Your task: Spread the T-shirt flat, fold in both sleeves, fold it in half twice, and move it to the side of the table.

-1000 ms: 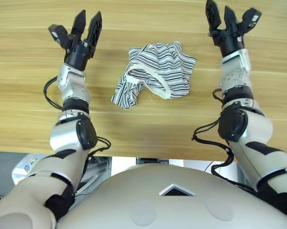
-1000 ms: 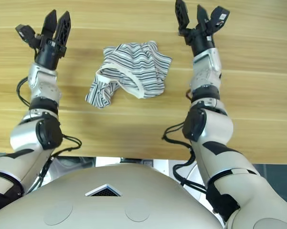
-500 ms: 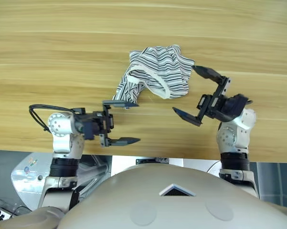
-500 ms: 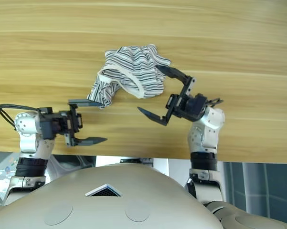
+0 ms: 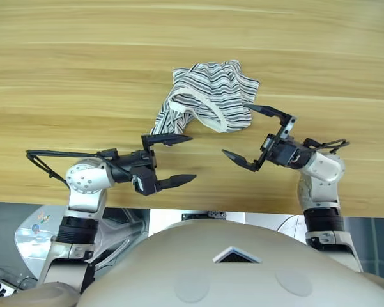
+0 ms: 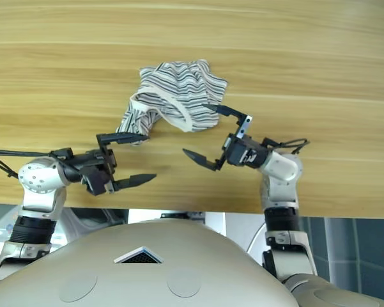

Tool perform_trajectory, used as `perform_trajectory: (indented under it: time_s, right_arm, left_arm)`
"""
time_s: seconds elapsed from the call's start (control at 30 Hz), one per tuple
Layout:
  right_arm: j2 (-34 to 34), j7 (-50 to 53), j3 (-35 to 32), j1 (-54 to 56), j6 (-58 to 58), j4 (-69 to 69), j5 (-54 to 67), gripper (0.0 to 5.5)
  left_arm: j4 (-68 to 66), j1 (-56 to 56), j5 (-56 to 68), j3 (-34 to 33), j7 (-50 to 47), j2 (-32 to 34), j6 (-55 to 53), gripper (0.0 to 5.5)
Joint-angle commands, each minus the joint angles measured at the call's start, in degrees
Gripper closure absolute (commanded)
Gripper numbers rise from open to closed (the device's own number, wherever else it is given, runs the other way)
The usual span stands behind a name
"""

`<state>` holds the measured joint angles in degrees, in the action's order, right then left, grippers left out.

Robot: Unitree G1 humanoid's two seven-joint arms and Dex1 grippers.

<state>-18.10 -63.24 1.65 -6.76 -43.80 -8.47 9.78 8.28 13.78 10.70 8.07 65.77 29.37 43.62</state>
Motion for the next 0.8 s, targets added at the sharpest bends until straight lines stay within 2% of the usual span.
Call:
perform_trajectory:
  time_s: [0.03,0.1,0.2,0.3,0.53,0.8]
  right_arm:
    - [-2.0,3.3,1.6,1.4,-1.3,-2.1,-3.0,0.1]
    - [-2.9,5.2,2.5,1.8,-1.3,-2.9,-4.9,0.1]
    - [-4.0,8.0,3.0,2.3,-1.6,-3.9,-7.6,0.1]
    - [-5.2,10.4,3.8,2.5,-1.9,-4.5,-8.8,0.1]
    - [-7.2,14.4,5.8,3.0,-2.5,-5.4,-10.5,0.1]
    - [-8.4,17.5,7.5,3.3,-2.8,-5.5,-11.4,0.1]
  left_arm:
    - [6.7,3.1,11.2,0.2,1.1,5.9,-2.3,0.92]
    - [6.3,3.0,11.5,-2.0,-0.7,7.2,-2.7,0.92]
    - [3.0,1.9,3.9,-6.0,-5.0,8.3,-3.7,0.92]
    - [2.4,1.7,-0.6,-6.4,-8.0,8.5,-5.2,0.92]
    - [-2.0,-0.6,-9.9,-3.1,-13.4,7.1,-6.0,0.92]
    - [-0.1,0.4,-5.9,2.2,-13.1,7.6,-8.4,0.92]
